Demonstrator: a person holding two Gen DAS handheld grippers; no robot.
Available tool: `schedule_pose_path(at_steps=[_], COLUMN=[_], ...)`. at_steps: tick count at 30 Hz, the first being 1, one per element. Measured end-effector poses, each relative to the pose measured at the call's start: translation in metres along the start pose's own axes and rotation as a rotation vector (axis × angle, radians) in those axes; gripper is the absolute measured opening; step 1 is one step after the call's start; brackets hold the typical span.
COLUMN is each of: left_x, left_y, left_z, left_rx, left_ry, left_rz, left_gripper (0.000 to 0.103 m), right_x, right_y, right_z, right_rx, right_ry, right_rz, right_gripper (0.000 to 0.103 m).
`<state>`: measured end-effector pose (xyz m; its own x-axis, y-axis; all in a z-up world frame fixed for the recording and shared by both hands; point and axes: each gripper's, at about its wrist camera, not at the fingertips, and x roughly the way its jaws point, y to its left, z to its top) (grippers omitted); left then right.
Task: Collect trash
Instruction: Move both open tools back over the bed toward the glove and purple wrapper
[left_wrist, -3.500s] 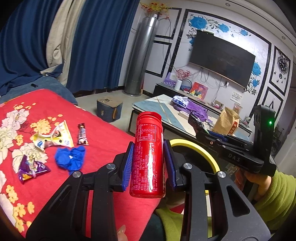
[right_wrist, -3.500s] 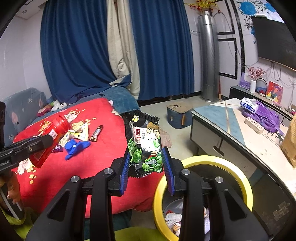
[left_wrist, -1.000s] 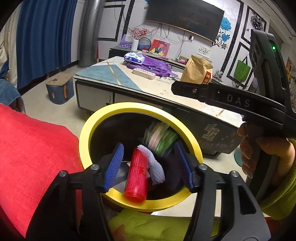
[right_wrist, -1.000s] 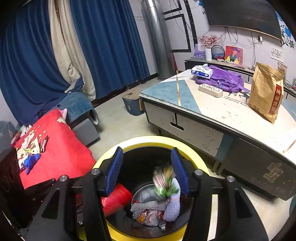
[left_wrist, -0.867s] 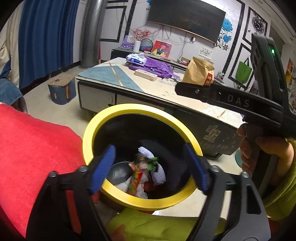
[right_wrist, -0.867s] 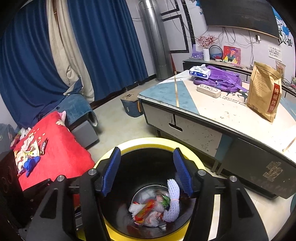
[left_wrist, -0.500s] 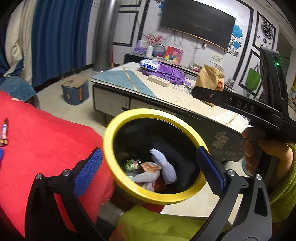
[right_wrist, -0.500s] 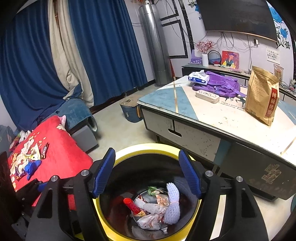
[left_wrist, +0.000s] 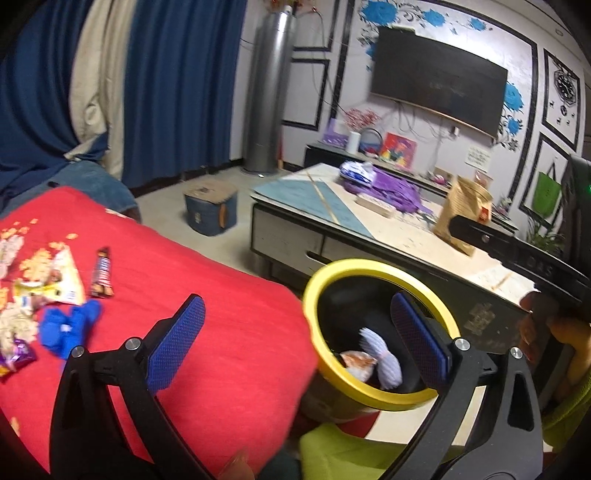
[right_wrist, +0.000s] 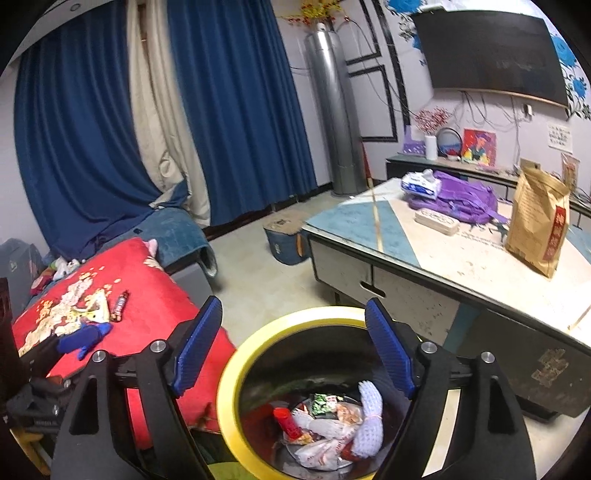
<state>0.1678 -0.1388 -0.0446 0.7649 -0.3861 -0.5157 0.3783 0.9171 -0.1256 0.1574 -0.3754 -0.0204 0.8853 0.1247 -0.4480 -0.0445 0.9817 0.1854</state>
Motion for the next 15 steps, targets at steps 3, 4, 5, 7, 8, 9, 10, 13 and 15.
schedule_pose_path(at_steps=[3, 4, 5, 7, 8, 9, 10, 13, 15], left_x=[-0.012, -0.015, -0.019, -0.025, -0.028, -0.032, -0.035, -0.043, -0.05], left_y=[0.011, 0.015, 0.019, 0.026, 0.029, 0.033, 0.037, 0.048, 0.057], left_z=[0.002, 0.002, 0.003, 0.005, 0.005, 0.006, 0.006, 0.008, 0.008], left_rx=[0.003, 0.0, -0.003, -0.014, -0.018, -0.026, -0.032, -0.042, -0.05], left_ry=[-0.032, -0.039, -0.051, -0.067, -0.073, -0.085, -0.093, -0.12, -0.136], left_rz=[0.043, 0.053, 0.068, 0.089, 0.097, 0.112, 0.121, 0.156, 0.179], left_gripper=[0.092, 0.092, 0.092, 0.092, 0.092, 0.092, 0.092, 0.092, 0.092], right_x=[-0.005, -0.006, -0.008, -0.009, -0.011, -0.011, -0.013, -0.017, -0.019], right_y=[0.016, 0.019, 0.024, 0.033, 0.039, 0.042, 0.048, 0.063, 0.076], right_z=[0.001, 0.001, 0.001, 0.001, 0.001, 0.001, 0.001, 0.002, 0.003], right_rx=[-0.029, -0.033, -0.04, -0.053, -0.063, -0.071, -0.083, -0.109, -0.125], right_ry=[-0.023, -0.025, -0.028, -0.035, -0.038, -0.042, -0.048, -0.065, -0.076], right_rz=[0.027, 0.033, 0.048, 0.068, 0.08, 0.088, 0.099, 0.126, 0.149], right_gripper=[0.079, 0.08, 0.08, 0.08, 0.08, 0.08, 0.081, 0.083, 0.084])
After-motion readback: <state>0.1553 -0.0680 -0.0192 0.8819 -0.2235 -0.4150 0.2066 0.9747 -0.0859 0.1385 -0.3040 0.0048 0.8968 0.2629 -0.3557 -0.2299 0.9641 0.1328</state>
